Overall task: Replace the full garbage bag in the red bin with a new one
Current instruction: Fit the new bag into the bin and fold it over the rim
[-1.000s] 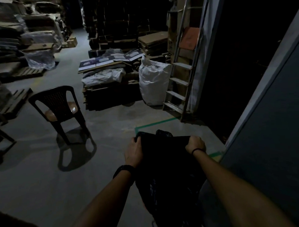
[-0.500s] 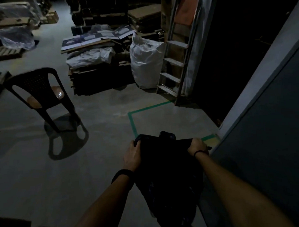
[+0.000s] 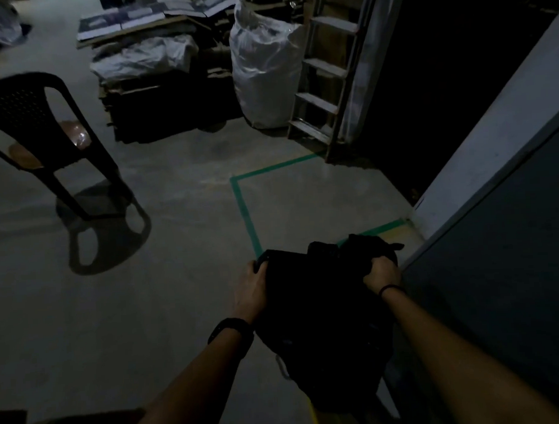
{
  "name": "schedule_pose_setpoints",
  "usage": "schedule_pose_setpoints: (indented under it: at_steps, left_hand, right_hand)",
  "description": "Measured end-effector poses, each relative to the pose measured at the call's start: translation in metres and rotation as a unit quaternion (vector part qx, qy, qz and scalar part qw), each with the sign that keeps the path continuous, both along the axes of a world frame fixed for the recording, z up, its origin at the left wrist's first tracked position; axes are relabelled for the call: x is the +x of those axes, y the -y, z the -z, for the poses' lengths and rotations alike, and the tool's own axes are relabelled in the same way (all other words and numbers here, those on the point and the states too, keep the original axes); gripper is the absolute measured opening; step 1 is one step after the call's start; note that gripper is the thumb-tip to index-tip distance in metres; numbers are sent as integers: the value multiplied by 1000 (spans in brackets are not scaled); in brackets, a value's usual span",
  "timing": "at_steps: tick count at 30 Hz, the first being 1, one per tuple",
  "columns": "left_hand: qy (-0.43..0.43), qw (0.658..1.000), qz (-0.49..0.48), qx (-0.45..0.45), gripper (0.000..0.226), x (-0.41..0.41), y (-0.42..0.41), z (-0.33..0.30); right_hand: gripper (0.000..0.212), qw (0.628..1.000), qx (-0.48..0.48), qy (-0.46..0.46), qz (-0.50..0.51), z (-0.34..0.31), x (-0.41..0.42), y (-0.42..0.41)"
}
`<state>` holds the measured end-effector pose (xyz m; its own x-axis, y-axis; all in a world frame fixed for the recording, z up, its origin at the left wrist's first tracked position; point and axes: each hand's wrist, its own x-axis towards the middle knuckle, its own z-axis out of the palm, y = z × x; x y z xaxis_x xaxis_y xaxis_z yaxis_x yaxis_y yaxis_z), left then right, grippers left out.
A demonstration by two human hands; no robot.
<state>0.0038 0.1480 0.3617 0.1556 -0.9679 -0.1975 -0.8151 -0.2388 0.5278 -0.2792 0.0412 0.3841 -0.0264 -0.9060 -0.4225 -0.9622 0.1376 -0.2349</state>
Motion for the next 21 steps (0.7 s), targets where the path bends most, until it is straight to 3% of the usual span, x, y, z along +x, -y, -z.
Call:
schedule_pose_setpoints:
  at_steps: [7, 10, 13, 21]
  left_hand:
    - [12, 999, -16, 33, 47, 6, 17, 60]
    - [28, 999, 8, 26, 48, 3, 26, 78]
    - [18, 1000, -10, 20, 49, 2, 38, 101]
    - [117, 990, -9, 83, 45, 14, 72, 176]
  right_hand:
    - [28, 1000, 16, -3, 2, 68, -3, 12]
    - [12, 1000, 17, -1, 9, 88, -2, 17]
    - [24, 999, 38, -7, 8, 110, -1, 24]
    - [53, 998, 39, -31, 39, 179, 1, 59]
